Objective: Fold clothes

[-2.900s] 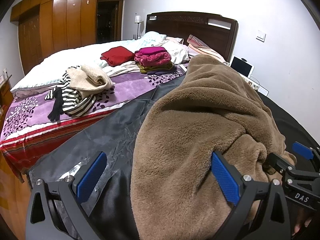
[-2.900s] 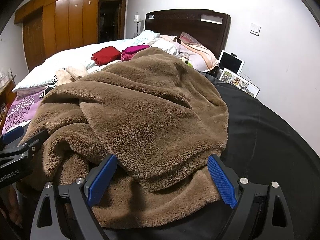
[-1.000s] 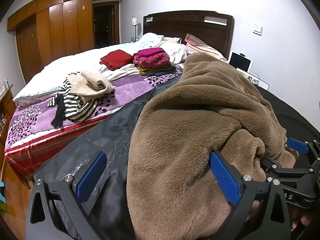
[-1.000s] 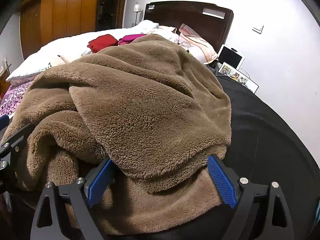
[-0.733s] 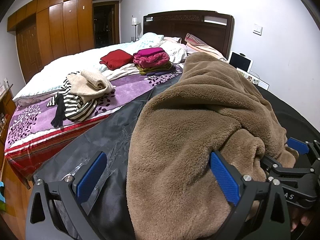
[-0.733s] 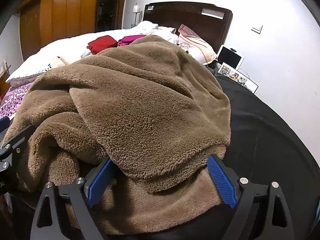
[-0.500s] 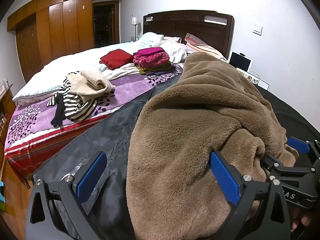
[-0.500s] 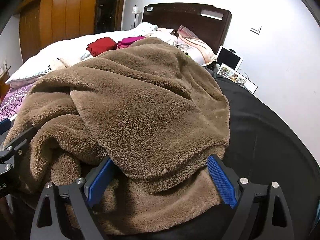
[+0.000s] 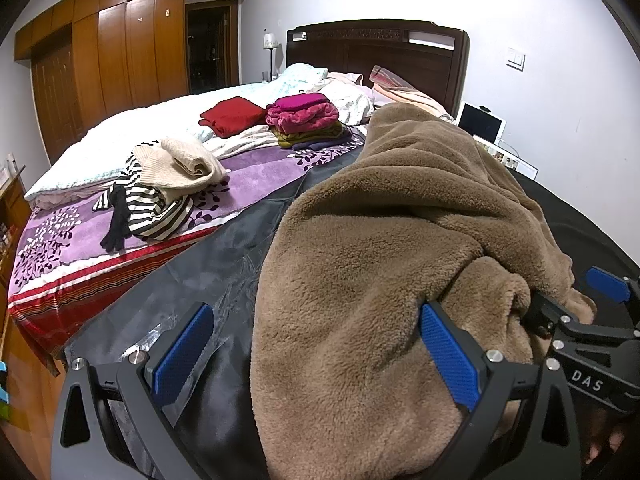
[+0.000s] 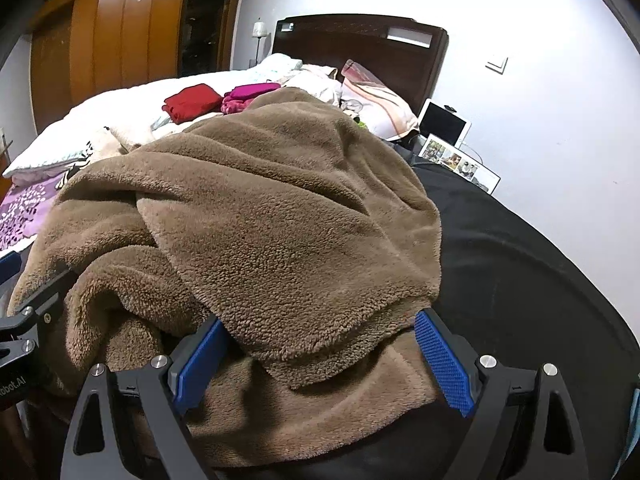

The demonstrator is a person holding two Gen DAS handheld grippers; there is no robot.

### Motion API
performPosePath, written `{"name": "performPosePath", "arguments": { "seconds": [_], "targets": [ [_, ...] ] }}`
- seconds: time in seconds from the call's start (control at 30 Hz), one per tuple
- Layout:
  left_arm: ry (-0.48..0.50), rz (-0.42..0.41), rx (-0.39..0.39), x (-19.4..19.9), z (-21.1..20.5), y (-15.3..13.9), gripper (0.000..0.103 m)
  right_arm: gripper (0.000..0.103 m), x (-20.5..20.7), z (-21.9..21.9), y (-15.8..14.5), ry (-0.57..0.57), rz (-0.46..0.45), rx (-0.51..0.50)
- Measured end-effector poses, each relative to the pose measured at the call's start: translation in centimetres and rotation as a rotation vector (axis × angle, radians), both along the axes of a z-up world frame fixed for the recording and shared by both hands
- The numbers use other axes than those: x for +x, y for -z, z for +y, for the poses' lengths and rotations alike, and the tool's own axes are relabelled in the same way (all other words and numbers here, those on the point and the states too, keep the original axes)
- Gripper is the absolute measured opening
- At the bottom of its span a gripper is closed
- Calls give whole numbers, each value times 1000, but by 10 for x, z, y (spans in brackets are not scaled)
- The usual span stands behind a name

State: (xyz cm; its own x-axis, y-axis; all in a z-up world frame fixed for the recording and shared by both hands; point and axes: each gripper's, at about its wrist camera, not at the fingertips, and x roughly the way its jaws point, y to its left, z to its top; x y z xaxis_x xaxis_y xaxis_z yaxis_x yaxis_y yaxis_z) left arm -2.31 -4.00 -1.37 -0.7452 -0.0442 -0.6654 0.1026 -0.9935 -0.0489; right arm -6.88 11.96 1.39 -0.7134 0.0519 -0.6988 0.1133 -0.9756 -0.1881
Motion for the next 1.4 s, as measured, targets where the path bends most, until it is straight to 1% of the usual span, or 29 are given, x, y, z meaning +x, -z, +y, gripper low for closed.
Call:
{"name": "performPosePath", "arguments": {
  "seconds": [0.47, 1.17, 1.4],
  "targets": [
    [-1, -1, -3, 0, 3, 0, 102, 94, 6, 8, -17, 50, 48, -33],
    [-4, -4, -9, 1, 5, -1, 102, 94, 14, 18, -35, 83, 100, -84],
    [-3, -3, -15, 1, 7, -1, 102, 94, 18, 23, -41, 82, 119, -126]
  ]
}}
